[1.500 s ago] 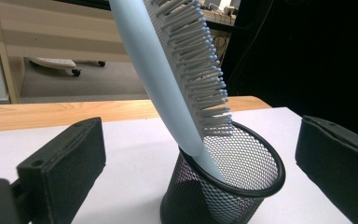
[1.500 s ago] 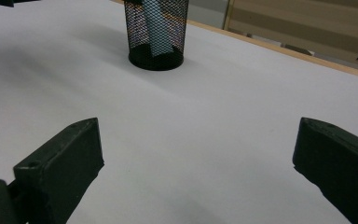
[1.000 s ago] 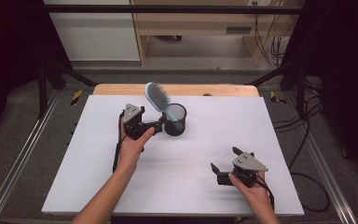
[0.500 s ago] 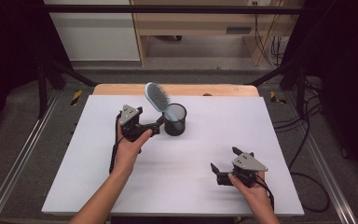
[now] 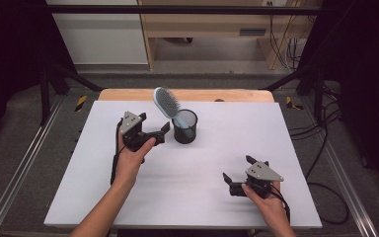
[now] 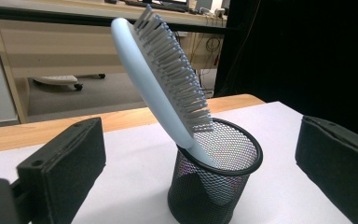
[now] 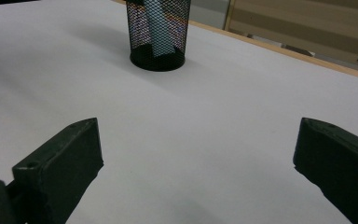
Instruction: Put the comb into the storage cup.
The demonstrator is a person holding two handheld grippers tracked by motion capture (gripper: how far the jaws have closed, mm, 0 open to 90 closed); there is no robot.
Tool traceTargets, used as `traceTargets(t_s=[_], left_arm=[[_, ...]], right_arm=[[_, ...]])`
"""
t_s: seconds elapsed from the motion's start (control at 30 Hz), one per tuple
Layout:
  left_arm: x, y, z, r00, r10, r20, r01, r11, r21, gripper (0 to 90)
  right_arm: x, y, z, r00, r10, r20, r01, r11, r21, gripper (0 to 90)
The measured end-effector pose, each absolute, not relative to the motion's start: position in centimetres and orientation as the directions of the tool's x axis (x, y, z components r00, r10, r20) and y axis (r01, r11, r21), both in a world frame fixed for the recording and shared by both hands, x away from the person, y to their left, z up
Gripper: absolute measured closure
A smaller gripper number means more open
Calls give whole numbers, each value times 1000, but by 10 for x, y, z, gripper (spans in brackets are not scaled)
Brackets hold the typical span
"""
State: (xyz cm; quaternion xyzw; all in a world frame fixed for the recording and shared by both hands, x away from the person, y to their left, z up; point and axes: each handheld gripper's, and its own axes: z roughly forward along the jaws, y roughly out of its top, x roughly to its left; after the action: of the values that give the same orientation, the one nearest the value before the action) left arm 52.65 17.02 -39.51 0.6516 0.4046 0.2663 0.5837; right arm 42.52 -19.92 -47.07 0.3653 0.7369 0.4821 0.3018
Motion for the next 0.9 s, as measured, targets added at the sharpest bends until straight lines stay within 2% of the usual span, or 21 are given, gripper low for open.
traceTargets(t_s=[0.9], left_arm=[[516, 209, -392, 498, 863, -79, 191, -21, 981, 15]], right_arm=[[426, -199, -471, -549, 831, -91, 254, 269, 929, 5]])
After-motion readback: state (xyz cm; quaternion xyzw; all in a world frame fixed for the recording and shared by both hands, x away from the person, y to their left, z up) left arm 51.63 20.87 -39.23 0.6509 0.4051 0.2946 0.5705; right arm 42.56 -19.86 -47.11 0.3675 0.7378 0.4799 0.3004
